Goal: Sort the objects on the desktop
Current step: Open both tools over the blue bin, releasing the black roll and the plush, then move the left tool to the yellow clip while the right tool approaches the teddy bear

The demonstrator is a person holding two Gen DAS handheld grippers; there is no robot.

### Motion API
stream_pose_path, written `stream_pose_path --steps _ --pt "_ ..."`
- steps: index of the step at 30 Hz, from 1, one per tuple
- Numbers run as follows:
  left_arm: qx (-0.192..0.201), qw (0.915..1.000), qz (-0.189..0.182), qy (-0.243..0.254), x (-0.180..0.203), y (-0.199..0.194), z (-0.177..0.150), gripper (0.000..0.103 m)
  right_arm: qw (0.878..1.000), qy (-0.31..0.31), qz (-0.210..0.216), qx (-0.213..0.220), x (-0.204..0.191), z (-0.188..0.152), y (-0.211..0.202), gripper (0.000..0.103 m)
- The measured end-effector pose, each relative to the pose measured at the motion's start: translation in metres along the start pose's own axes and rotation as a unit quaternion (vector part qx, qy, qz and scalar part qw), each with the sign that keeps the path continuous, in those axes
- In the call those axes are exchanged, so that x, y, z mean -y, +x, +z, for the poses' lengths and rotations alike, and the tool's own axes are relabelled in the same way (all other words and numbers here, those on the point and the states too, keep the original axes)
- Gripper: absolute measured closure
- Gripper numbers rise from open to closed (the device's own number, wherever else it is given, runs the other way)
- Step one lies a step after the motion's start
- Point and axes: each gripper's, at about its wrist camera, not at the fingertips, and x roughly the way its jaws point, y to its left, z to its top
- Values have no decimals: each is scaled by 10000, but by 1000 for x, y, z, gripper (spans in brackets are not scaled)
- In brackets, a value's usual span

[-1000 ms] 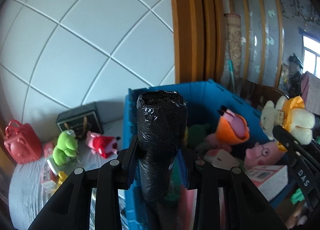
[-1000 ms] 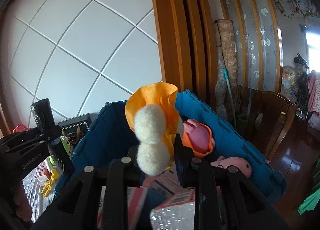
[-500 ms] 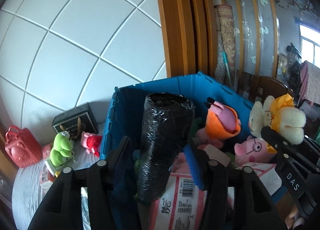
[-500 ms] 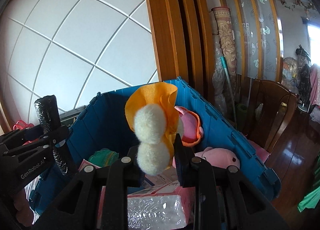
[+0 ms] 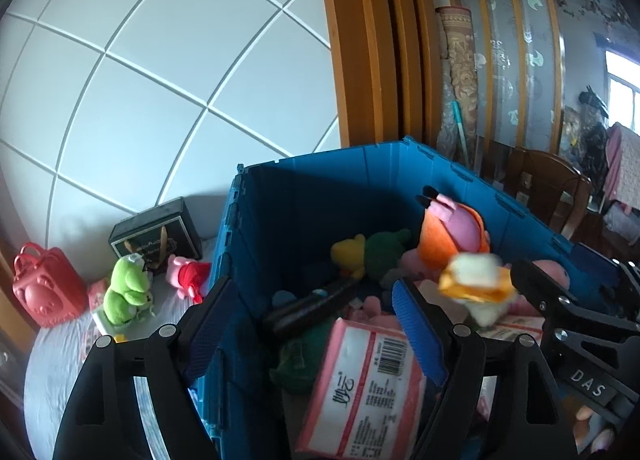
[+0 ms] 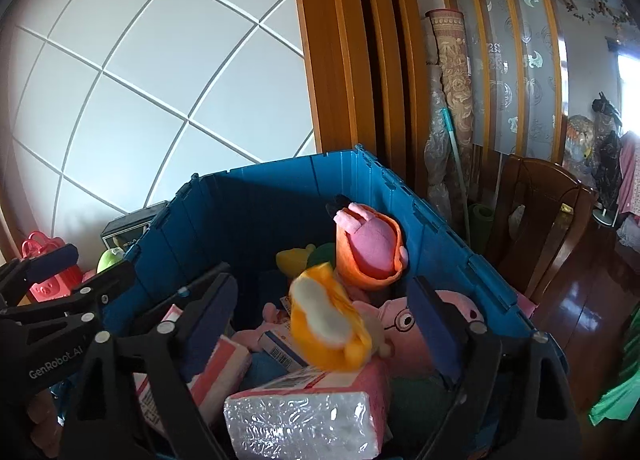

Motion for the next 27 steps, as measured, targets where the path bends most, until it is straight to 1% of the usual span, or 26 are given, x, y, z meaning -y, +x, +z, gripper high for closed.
stream_pose_path --steps 8,9,11,20,27 --pt "-68 10000 -37 -51 -7 1 -5 22 10000 -12 -45 -25 -5 -2 -2 13" --pt "-65 10000 -39 -61 -9 1 -5 22 10000 -10 -55 -23 -6 -2 -3 12" --pt "-53 9999 -40 -85 -12 -1 -6 22 10000 -8 -72 -14 -7 -2 -4 5" --pt "24 9997 -44 -248 -40 -10 -10 22 9999 -106 -58 45 -30 -1 -11 4" --pt "105 9991 25 -421 -76 -19 -15 22 9997 -224 14 101 -62 2 -14 4"
